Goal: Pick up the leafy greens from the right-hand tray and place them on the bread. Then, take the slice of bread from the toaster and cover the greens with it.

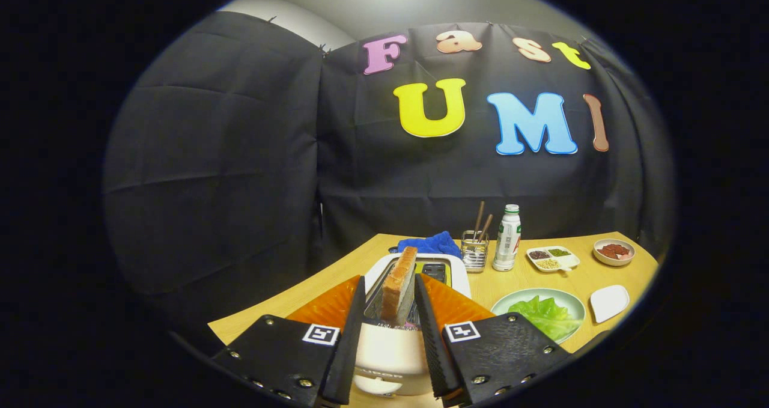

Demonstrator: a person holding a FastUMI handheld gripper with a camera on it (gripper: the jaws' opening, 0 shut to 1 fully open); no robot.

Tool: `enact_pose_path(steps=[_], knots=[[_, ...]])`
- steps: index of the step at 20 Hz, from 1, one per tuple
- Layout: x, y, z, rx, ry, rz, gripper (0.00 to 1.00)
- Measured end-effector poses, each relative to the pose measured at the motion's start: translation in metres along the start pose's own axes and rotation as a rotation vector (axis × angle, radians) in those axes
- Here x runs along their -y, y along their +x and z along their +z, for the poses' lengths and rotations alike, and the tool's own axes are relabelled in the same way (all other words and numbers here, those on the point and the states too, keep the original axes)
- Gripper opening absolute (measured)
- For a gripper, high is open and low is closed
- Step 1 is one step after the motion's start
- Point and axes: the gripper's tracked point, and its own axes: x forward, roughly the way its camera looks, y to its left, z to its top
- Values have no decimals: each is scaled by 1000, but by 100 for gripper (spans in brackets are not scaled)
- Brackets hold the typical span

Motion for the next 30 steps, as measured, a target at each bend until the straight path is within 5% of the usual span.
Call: enact_pose_path(steps=[3, 4, 6, 7, 11, 12, 30], knots=[[5, 19, -6, -13, -27, -40, 49], [8, 23, -9, -31, -38, -52, 27], [3, 18, -22, -53, -28, -48, 27], [1, 22, -18, -50, -14, -50, 10], [1, 21, -13, -56, 24, -29, 10], [1, 19, -11, -52, 28, -28, 2], [38, -17, 78, 111, 63, -16, 2]])
